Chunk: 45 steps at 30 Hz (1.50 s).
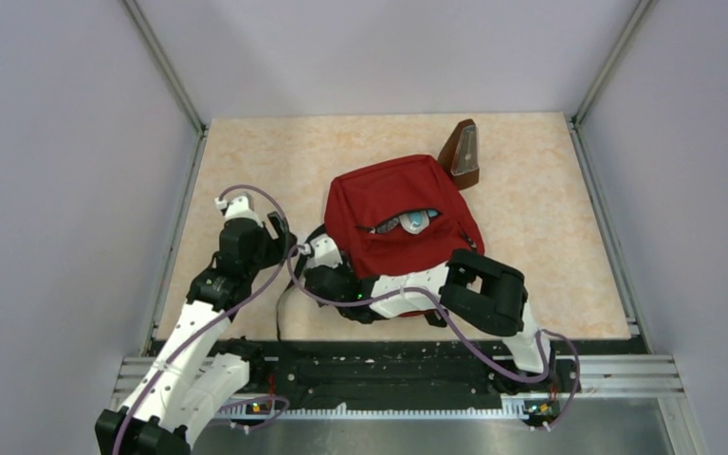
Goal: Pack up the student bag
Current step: Pick up the stationery from the center of the board.
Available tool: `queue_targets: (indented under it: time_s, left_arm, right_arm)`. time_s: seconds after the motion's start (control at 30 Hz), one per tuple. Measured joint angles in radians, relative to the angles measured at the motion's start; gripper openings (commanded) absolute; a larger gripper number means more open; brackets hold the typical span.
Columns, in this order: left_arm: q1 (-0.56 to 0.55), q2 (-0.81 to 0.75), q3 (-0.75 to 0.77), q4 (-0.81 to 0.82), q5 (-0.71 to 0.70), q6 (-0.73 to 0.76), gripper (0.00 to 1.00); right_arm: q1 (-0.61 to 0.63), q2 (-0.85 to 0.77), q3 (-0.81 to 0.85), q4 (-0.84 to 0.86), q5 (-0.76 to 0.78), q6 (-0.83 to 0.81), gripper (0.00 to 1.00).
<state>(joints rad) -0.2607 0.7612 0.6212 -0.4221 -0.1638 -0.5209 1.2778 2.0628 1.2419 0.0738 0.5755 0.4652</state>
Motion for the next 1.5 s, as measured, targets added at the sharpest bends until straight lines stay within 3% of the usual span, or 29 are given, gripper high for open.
queue_targets:
  time_s: [0.13, 0.4, 0.63, 0.8, 1.03, 1.23, 1.5]
  left_arm:
    - [0.002, -0.014, 0.000, -0.005, 0.018, -0.006, 0.83]
    - [0.004, -0.100, -0.011, -0.009, 0.058, -0.030, 0.83]
    - [0.004, -0.166, -0.021, -0.029, 0.108, -0.039, 0.83]
    - [0.004, -0.204, -0.021, -0.033, 0.179, -0.042, 0.83]
    - [0.004, -0.212, -0.019, 0.031, 0.450, -0.028, 0.86]
    - [0.004, -0.249, -0.047, 0.209, 0.734, -0.080, 0.87]
    - [0.004, -0.338, -0.146, 0.518, 0.982, -0.253, 0.89]
  right_arm:
    - [-0.018, 0.005, 0.005, 0.003, 0.006, 0.005, 0.27]
    - [-0.033, -0.045, -0.060, 0.022, -0.068, 0.008, 0.00]
    - [0.006, -0.284, -0.256, -0.094, -0.266, 0.011, 0.00]
    - [0.023, -0.586, -0.452, -0.220, -0.417, 0.038, 0.00]
    - [0.018, -1.033, -0.549, -0.367, -0.491, 0.053, 0.00]
    - [-0.010, -1.257, -0.597, -0.188, -0.492, 0.071, 0.00]
    - [-0.011, -1.255, -0.647, 0.098, -0.499, 0.089, 0.00]
